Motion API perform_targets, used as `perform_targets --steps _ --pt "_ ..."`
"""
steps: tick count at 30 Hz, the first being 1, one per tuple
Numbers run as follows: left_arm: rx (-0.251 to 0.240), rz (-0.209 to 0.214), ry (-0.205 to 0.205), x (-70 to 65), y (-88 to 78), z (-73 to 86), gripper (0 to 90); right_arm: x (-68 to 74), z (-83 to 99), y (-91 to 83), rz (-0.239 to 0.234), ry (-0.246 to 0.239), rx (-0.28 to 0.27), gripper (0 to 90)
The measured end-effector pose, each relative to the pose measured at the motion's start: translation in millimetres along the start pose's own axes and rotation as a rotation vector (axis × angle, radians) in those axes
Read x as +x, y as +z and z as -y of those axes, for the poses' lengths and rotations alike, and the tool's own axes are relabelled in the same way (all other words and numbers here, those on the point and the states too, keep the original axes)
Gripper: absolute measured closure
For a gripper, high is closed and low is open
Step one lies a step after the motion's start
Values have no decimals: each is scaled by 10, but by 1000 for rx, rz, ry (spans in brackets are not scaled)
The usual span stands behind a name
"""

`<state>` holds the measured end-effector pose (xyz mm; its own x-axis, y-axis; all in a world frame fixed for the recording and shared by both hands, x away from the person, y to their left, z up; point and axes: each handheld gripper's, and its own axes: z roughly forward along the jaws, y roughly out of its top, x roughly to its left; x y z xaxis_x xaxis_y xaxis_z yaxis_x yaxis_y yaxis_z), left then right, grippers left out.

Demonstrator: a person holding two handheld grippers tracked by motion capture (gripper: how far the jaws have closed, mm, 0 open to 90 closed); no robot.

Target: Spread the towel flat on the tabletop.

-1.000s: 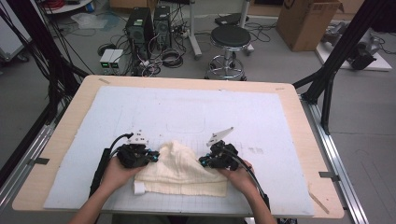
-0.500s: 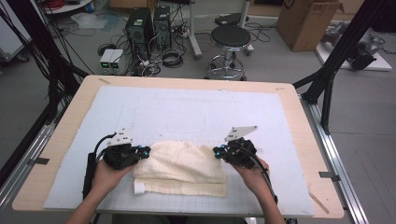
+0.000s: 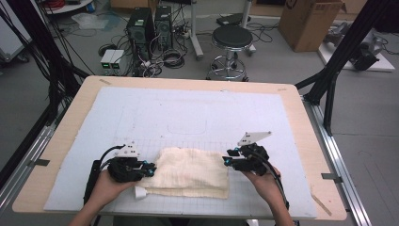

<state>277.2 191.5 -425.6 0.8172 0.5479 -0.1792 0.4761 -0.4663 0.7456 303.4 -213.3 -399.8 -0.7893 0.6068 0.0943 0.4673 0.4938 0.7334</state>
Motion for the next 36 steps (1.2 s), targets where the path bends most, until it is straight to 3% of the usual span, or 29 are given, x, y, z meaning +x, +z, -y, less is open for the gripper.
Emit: perform_targets --steps 4,8,10,12,15,16,19,22,25,27,30,32,35,36 --pt "-2 41 21 -31 2 -4 792 -73 -55 151 19 29 26 615" --pt "-23 54 7 -9 -16 -12 765 -101 -47 345 30 40 83 609" --pt "-39 60 -10 18 -33 -24 739 -98 -42 419 47 26 118 659" --pt "-68 52 -43 58 -46 -49 685 -107 -29 465 55 30 136 698" --pt "-107 23 -134 136 -31 -79 503 -141 -23 459 37 40 133 830" --pt "-111 19 -154 163 -20 -86 510 -145 -23 453 30 37 136 839" --pt "-92 20 -190 218 40 -112 518 -142 -38 390 67 3 128 851" --pt "-44 -9 -162 210 95 -153 663 -182 -42 256 92 30 68 851" --pt "-39 9 -134 125 143 -196 813 -218 -20 157 111 38 48 851" --pt "-33 22 -112 59 178 -216 863 -226 4 108 130 45 52 850" --pt "-32 28 -98 12 222 -240 870 -245 41 46 143 35 56 850" --pt "-63 -11 -91 35 218 -272 819 -232 65 26 139 30 62 850" --pt "-95 -91 -118 139 222 -349 659 -212 97 24 136 23 70 849" --pt "-107 -101 -130 177 234 -383 630 -210 103 27 134 19 72 849"
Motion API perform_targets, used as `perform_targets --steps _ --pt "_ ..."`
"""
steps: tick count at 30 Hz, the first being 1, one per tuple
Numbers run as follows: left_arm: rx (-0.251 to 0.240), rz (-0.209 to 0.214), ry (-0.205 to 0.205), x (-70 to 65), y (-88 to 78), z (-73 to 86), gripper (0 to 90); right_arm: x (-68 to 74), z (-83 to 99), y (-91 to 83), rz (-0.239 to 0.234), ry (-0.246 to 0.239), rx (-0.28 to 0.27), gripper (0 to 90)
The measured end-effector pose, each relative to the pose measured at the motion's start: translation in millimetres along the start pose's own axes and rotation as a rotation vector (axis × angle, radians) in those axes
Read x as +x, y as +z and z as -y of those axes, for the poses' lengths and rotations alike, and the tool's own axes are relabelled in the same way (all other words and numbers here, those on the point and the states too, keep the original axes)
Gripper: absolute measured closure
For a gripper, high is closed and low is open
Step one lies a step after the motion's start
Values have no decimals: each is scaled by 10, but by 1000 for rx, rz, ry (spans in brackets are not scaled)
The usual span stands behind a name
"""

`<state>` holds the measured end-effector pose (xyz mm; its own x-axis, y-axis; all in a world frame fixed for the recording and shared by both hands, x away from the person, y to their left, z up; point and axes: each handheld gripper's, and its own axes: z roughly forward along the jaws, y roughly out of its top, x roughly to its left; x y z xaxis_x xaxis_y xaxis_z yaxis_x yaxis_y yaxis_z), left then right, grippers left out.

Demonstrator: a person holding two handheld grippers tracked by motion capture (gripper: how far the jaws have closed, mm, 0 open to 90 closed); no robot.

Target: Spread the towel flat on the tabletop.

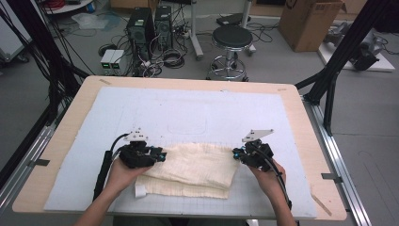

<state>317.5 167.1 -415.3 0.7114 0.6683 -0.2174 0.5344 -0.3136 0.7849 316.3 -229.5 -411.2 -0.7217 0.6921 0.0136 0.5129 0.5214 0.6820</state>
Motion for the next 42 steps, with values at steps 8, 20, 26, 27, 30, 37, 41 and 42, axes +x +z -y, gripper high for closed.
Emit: perform_targets --steps 8,20,26,27,30,37,41,42 --pt "48 0 -16 122 308 -248 596 16 3 53 -19 -2 -12 847" --pt "59 -42 20 88 377 -308 853 -29 25 92 -49 27 -34 845" --pt "37 -79 117 -147 287 -321 787 -23 12 85 -34 34 -49 844" --pt "72 -58 125 -184 315 -287 780 -35 18 91 -32 32 -48 844" --pt "173 25 139 -257 374 -166 765 -69 41 91 -35 56 -30 842" --pt "246 194 145 -365 306 -35 649 -37 42 117 -24 37 -13 840" --pt "204 195 147 -348 222 -60 630 -36 52 128 -26 36 -5 838" --pt "191 192 137 -312 193 -72 635 -33 58 126 -25 38 -4 838"
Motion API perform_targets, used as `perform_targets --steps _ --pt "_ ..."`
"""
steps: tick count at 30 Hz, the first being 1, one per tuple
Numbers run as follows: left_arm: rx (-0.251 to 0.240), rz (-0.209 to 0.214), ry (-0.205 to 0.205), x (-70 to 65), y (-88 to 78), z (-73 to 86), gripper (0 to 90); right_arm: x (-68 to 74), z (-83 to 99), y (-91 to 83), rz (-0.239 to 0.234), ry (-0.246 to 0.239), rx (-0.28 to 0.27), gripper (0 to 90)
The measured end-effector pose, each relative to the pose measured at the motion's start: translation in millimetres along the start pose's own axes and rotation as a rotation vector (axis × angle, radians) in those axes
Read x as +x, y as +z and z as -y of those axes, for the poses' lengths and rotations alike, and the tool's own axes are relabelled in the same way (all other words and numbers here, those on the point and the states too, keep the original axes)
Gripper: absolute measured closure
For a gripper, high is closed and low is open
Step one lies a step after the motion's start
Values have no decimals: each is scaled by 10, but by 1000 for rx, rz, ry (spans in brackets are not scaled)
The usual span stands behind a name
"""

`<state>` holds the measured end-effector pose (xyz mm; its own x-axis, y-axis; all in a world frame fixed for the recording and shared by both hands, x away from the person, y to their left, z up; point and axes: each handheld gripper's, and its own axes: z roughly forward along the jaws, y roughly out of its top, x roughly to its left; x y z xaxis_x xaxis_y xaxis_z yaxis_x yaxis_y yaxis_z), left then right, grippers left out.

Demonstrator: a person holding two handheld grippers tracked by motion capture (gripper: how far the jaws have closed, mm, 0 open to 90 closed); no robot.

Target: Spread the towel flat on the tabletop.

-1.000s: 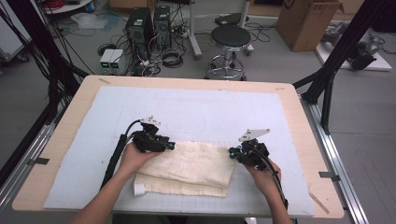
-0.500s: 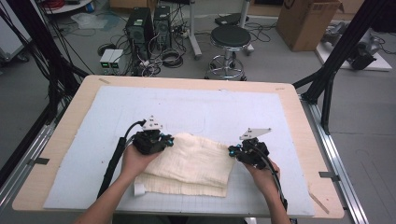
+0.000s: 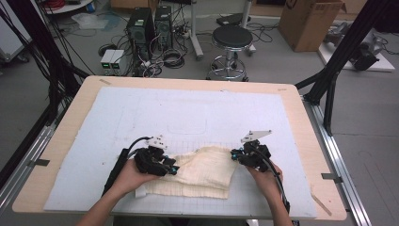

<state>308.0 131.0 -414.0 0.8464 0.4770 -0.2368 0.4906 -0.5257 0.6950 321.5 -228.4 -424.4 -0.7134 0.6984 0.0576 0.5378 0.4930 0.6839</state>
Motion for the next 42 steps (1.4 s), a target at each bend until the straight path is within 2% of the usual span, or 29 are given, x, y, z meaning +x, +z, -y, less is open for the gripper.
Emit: perform_targets --steps 4,6,8,10,11,16,19,22,24,28,33,37,42 --pt "-86 -21 -46 93 -141 -18 689 4 26 9 -1 1 3 837" --pt "-116 -72 -62 115 -191 -38 732 5 30 8 1 -2 4 835" --pt "-119 -105 -66 136 -211 -48 732 8 29 7 1 3 3 835" --pt "-109 -123 -87 177 -201 -41 730 7 29 4 0 0 0 835" --pt "-89 -127 -95 199 -175 -35 723 8 30 3 -1 2 1 836" --pt "19 -150 -90 228 -22 -9 672 5 32 2 -5 5 -2 835" --pt "57 -156 -77 230 45 9 662 -2 40 8 -12 12 -1 836" --pt "58 -175 -65 230 60 15 734 -15 45 28 -14 11 7 836" --pt "52 -191 -47 228 50 11 821 -11 44 47 -13 12 10 838" --pt "5 -208 -50 235 -12 4 846 -3 35 64 -16 0 19 846" --pt "-52 -236 -48 251 -115 -5 866 3 -3 21 -22 -10 -7 854" --pt "-125 -276 -70 277 -209 -11 862 33 -74 -48 -8 -26 -33 854" --pt "-177 -320 -112 356 -344 5 861 19 -173 -107 9 -21 -71 854"
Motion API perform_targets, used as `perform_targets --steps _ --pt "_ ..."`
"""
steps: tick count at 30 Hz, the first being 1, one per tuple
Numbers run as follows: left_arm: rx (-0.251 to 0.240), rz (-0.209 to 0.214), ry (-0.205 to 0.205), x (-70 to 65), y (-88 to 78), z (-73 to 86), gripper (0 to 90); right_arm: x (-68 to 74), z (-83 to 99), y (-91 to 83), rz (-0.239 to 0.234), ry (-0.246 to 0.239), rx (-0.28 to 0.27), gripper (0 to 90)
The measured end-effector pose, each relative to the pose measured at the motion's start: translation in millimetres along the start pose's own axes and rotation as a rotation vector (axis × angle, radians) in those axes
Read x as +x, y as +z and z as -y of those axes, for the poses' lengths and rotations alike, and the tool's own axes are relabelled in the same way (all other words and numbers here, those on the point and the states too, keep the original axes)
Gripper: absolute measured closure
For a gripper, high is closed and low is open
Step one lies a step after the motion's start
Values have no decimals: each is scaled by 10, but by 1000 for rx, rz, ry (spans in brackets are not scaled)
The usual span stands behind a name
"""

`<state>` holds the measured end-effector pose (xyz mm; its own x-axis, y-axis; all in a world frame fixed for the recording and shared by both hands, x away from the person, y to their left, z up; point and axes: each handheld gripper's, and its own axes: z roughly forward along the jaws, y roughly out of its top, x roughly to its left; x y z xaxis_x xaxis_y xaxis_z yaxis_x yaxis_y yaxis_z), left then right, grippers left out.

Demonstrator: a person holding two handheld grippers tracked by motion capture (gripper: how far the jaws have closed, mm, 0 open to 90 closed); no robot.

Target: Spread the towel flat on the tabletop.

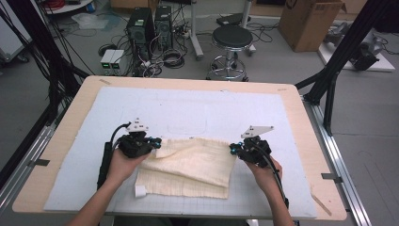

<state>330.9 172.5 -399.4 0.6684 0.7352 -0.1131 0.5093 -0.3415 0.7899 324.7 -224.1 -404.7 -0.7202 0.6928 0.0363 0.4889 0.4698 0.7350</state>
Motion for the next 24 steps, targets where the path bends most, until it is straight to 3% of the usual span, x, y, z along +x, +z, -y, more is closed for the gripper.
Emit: perform_targets --steps 6,8,13,16,19,22,24 --pt "-26 -27 -13 77 -47 8 869 3 -116 37 2 -20 -9 854" --pt "-29 -52 -6 97 -57 9 869 22 -162 56 4 -35 -3 854" --pt "-56 -106 -40 220 -32 -11 869 19 -287 101 25 -62 -11 854" --pt "-92 -152 -101 357 43 -69 869 -53 -423 163 42 -66 -18 854" --pt "-112 -192 -132 534 118 -209 870 -184 -576 256 51 -45 -41 854" --pt "-145 -222 -139 655 222 -381 869 -324 -718 394 91 -33 -43 854" --pt "-137 -234 -133 726 338 -482 858 -444 -796 480 145 -20 -63 833"
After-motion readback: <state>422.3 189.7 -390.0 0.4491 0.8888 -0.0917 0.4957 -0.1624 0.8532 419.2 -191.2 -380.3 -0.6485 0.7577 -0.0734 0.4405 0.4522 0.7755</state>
